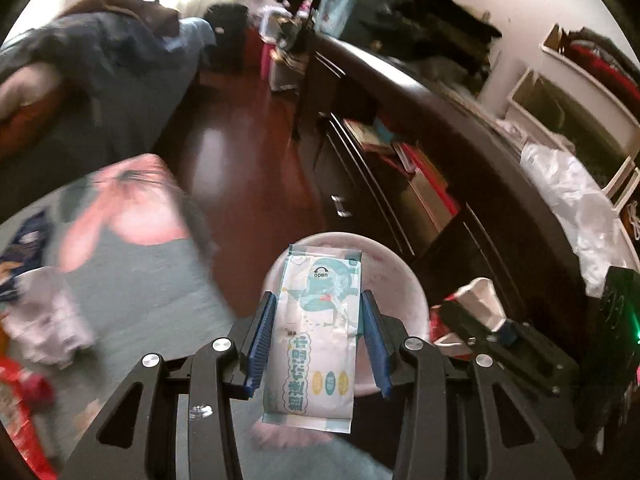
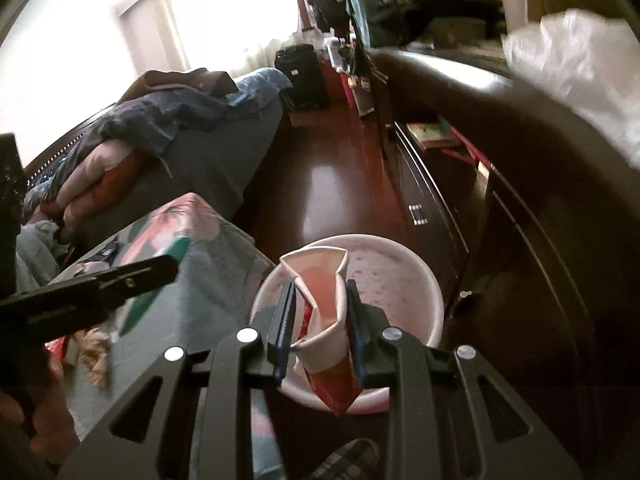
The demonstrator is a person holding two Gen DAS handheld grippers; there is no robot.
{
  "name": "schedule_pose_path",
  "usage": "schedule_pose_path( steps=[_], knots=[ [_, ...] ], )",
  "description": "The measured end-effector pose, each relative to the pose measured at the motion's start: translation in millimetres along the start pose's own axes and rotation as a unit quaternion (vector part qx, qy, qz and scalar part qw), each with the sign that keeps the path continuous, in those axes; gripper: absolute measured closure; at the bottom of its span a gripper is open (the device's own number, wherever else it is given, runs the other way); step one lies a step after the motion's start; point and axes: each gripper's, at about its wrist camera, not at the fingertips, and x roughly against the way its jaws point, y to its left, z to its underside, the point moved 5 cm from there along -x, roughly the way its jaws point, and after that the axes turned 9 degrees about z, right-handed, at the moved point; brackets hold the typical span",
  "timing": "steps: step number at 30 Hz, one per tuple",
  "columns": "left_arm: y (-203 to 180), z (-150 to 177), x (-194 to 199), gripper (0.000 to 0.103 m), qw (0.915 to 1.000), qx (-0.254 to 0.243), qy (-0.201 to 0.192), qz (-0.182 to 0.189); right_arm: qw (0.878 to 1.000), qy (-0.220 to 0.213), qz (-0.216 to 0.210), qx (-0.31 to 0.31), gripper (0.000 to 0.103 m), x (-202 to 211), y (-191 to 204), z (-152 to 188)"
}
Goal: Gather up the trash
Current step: 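Carry packet and cup to the wastebasket and open both tools to drop them, then return to the table and grasp the red snack bag with the left tool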
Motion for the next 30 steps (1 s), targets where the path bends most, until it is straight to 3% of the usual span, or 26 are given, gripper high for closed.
schedule_pose_path(
  steps=[5,7,8,9,11,16,22,30],
  knots=[
    [-5.4,-7.1,-55.3,0.059,0.9991,0.012,0.039,0.005,1.0,0.02,-0.003,-0.009,0.076,-42.5,-17.8,-3.9],
    [-3.8,-8.4,-64.4,0.051,0.999,0.018,0.042,0.005,1.0,0.025,0.002,-0.01,0.076,-58.7,-23.4,-3.9],
    [-1.1,-8.3,-65.9,0.042,0.9989,0.022,0.042,0.0,1.0,0.027,0.003,-0.009,0.075,-65.2,-25.3,-3.4],
    [0.8,-8.9,-69.2,0.024,0.9988,0.025,0.041,-0.001,1.0,0.03,0.003,-0.009,0.073,-69.6,-26.7,-2.5],
    [3.6,-11.1,-66.9,0.008,0.9992,0.033,0.023,-0.002,0.999,0.035,0.005,-0.01,0.069,-80.3,-30.3,-0.1],
    [10.9,-16.6,-55.9,0.007,0.9989,0.043,0.004,-0.017,0.999,0.046,0.017,-0.011,0.066,-91.2,-36.0,6.8],
    [18.6,-14.4,-16.2,0.007,0.9973,0.067,-0.025,-0.013,0.999,0.029,0.043,0.0,0.04,-69.3,-31.9,5.2],
    [20.2,2.4,67.7,0.004,0.9939,0.048,-0.085,-0.052,0.996,-0.005,0.082,0.027,0.013,-7.3,-3.7,-1.6]
  ],
)
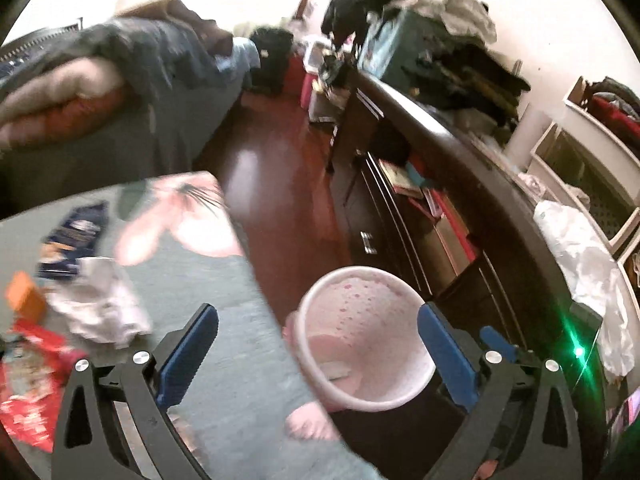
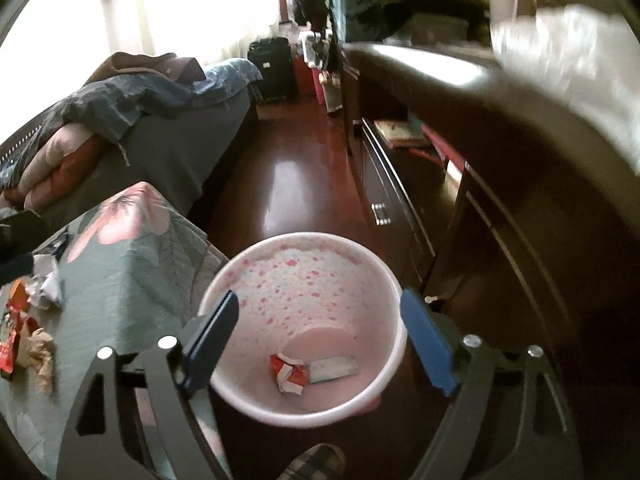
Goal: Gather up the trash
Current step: 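Return to the table and grasp the red snack bag with the left tool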
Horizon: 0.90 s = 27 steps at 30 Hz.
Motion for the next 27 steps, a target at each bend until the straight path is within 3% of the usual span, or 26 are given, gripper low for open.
schedule_pose_path(
  steps=[9,17,21,27],
  knots=[
    [47.0,16.3,92.3,0.004,0.9957,0.007,-0.056,-0.073,0.998,-0.048,-0.013,0.047,0.004,74.4,50.7,-0.4],
    [119.4,46.2,163.9,0.004,0.9823,0.056,-0.087,-0.156,0.994,-0.052,-0.057,0.077,0.004,118.8,99.6,12.8],
    [152.4,62.8,176.8,0.004,0.9743,0.076,-0.082,-0.195,0.992,-0.043,-0.081,0.09,0.004,128.6,123.7,22.6],
    [172.3,83.3,165.3,0.004,0.9756,0.084,-0.055,-0.195,0.989,-0.026,-0.093,0.111,0.004,128.3,154.4,38.6]
  ],
)
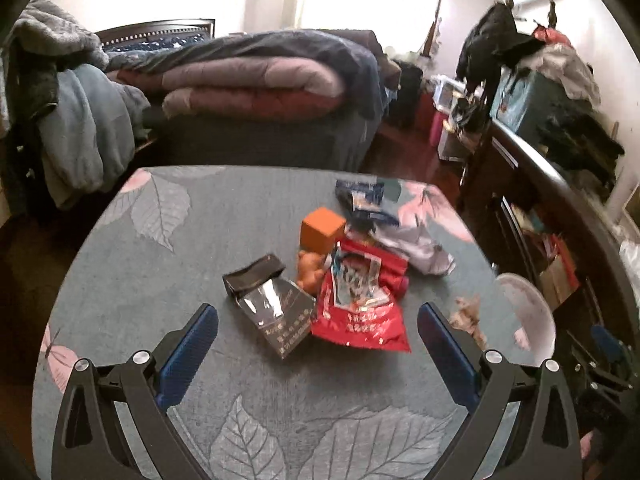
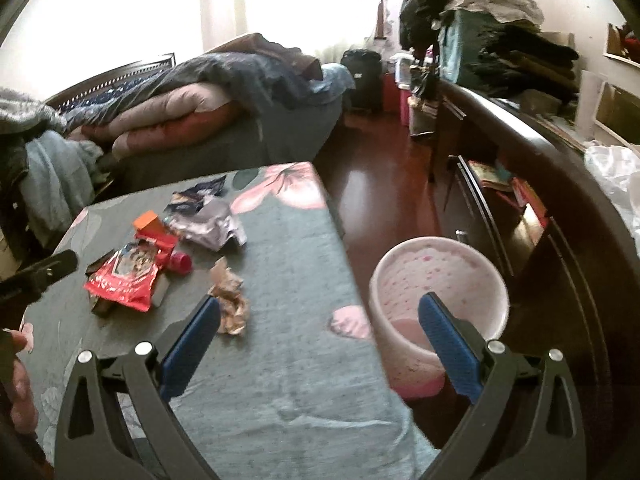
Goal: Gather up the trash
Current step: 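Return to the table and grasp the red snack bag with the left tool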
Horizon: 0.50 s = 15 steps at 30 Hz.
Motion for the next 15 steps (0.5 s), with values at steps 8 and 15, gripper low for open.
schedule_pose_path(
  steps=[8,15],
  knots=[
    [-29.1,3.7,-42.7,0.004,0.9984,-0.051,0.02,-0.016,1.0,0.017,0.003,0.004,0.004,-13.3,8.6,9.3],
    [-24.4,12.3,-84.1,0.004,0.9945,-0.059,0.054,-0.068,1.0,0.029,0.002,0.001,0.004,-25.5,8.2,11.3]
  ],
)
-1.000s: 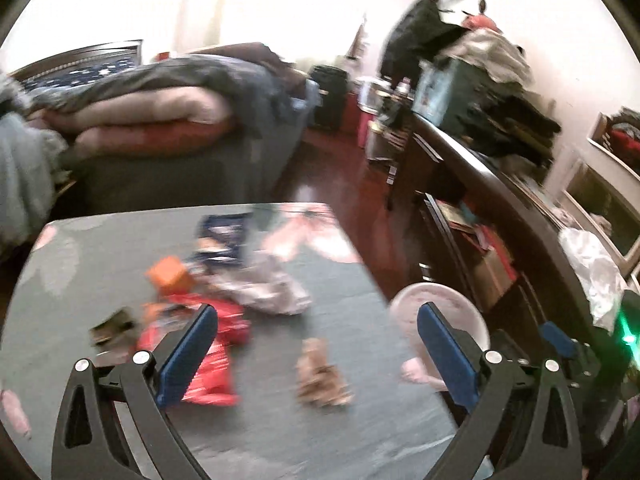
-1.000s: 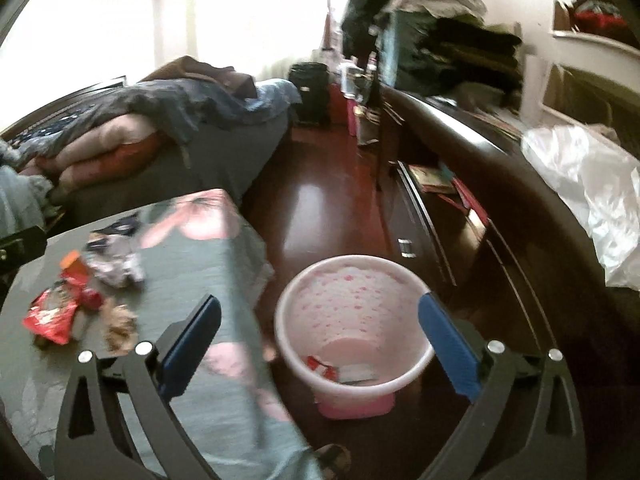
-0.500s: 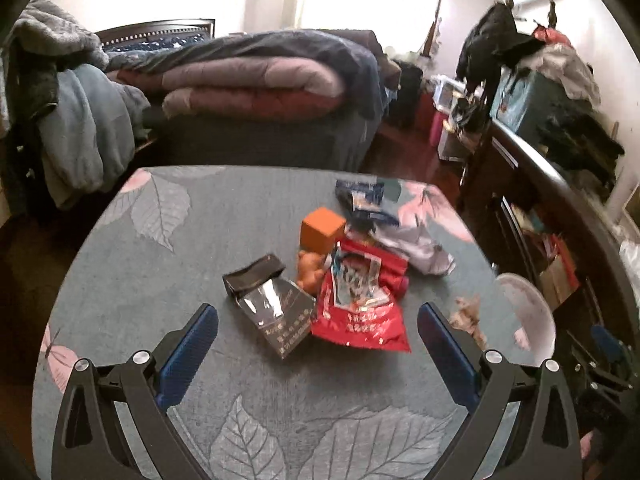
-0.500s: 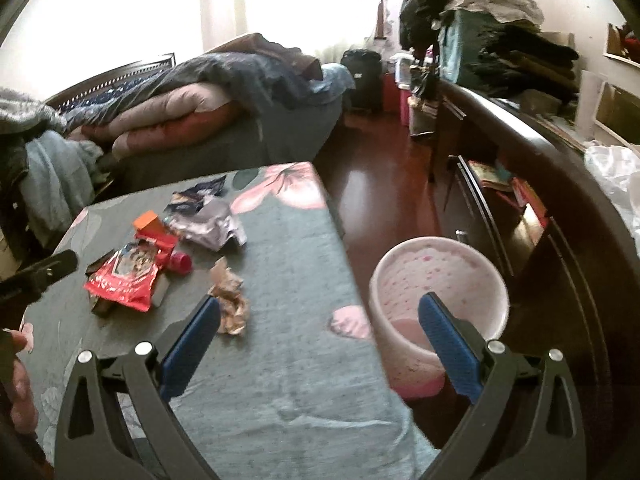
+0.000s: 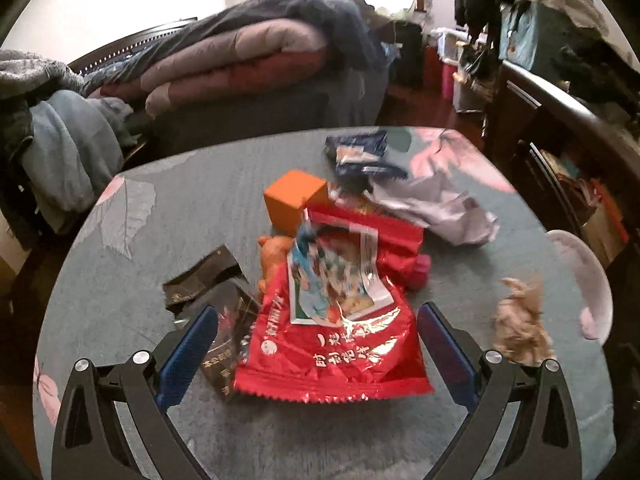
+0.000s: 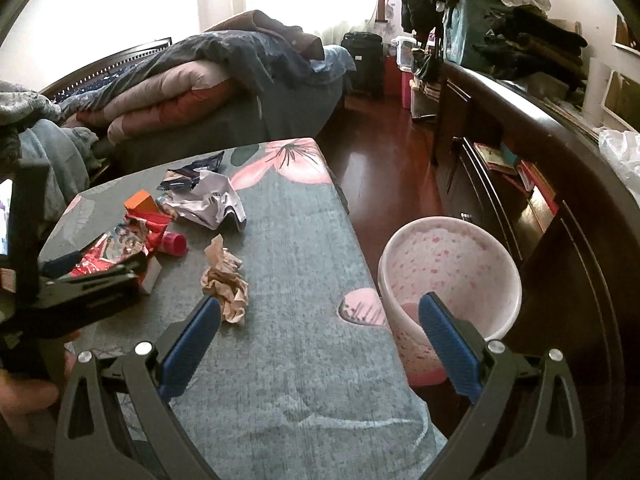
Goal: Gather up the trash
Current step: 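Return to the table and grasp the red snack bag with the left tool, then grasp the crumpled brown tissue with the right tool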
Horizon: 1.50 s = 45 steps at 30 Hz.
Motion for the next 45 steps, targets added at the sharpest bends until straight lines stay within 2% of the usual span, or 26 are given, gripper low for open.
schedule_pose_path(
  steps=[1,4,5,6,9,12,17,20,23,25,32,45],
  knots=[
    [1.7,1.2,-2.5,0.004,1.0,0.005,0.0,-0.001,1.0,0.0,-0.001,0.001,0.004,-1.6,1.5,-0.6],
    [6.7,0.9,-2.1,0.035,0.9996,0.019,-0.007,0.018,1.0,0.001,-0.008,0.004,0.004,-6.6,7.7,-2.8],
    [7.6,-0.9,-0.7,0.048,0.9997,0.018,-0.011,0.013,1.0,0.001,-0.012,0.005,0.004,-8.9,10.9,-4.3],
    [8.7,-2.4,0.0,0.056,0.9997,0.017,-0.013,0.013,1.0,0.002,-0.014,0.005,0.004,-10.1,13.6,-5.1],
    [14.3,-5.7,4.0,0.063,0.9983,0.034,-0.021,0.044,1.0,0.003,-0.02,0.008,0.004,-15.0,22.3,-7.8],
    [21.4,-7.4,16.1,0.064,0.9953,0.051,-0.042,0.071,1.0,0.007,-0.027,0.014,0.004,-21.5,33.1,-9.0],
    [35.9,-9.0,42.0,0.065,0.9896,0.079,-0.08,0.09,0.999,0.017,-0.036,0.035,0.007,-33.5,57.2,-10.5],
    [44.6,-8.4,55.1,0.065,0.9868,0.093,-0.093,0.094,0.998,0.028,-0.037,0.05,0.022,-43.0,71.7,-10.7],
    [52.4,-8.5,62.7,0.065,0.9856,0.097,-0.098,0.098,0.996,0.046,-0.034,0.06,0.028,-53.7,82.1,-8.0],
    [56.4,-8.7,66.7,0.065,0.9853,0.098,-0.101,0.097,0.996,0.051,-0.031,0.064,0.036,-57.5,84.7,-6.4],
    [63.1,-7.0,75.5,0.065,0.9838,0.102,-0.109,0.098,0.994,0.066,-0.038,0.079,0.077,-63.7,95.4,-0.2],
    [56.1,-11.2,102.8,0.065,0.9831,0.091,-0.131,0.09,0.996,0.036,-0.044,0.071,0.079,-35.4,82.4,-6.8]
  ],
)
